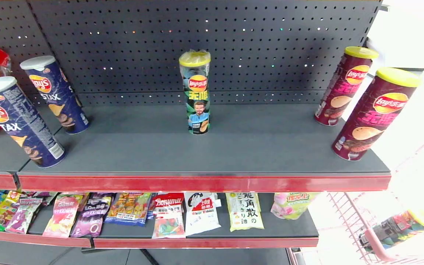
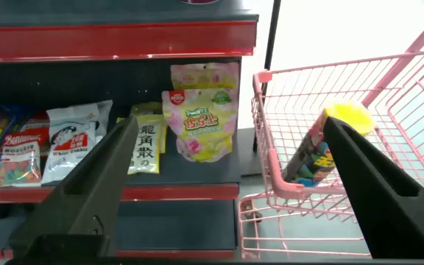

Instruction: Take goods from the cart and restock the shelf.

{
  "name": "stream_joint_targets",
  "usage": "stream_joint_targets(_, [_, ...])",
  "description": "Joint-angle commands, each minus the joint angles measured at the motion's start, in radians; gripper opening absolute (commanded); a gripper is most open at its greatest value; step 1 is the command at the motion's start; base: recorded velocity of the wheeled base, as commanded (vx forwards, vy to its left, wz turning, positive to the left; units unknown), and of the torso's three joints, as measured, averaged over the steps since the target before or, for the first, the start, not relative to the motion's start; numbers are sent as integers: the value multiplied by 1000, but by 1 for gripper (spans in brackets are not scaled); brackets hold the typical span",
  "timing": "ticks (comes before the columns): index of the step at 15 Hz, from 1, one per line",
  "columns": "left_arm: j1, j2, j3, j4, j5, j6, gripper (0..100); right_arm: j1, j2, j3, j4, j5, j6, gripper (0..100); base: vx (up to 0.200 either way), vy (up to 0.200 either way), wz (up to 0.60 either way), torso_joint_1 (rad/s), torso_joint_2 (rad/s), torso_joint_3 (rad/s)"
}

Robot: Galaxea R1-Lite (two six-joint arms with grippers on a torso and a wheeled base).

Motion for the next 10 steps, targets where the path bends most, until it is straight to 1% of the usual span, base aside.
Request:
stream_joint_targets(1, [0, 1, 0, 0, 0, -1, 100, 0, 0, 0, 0, 1, 1, 100, 0, -200, 0, -2, 2, -2])
stream_joint_targets(10, [0, 1, 0, 0, 0, -1, 100, 0, 0, 0, 0, 1, 1, 100, 0, -200, 0, 1, 2, 2])
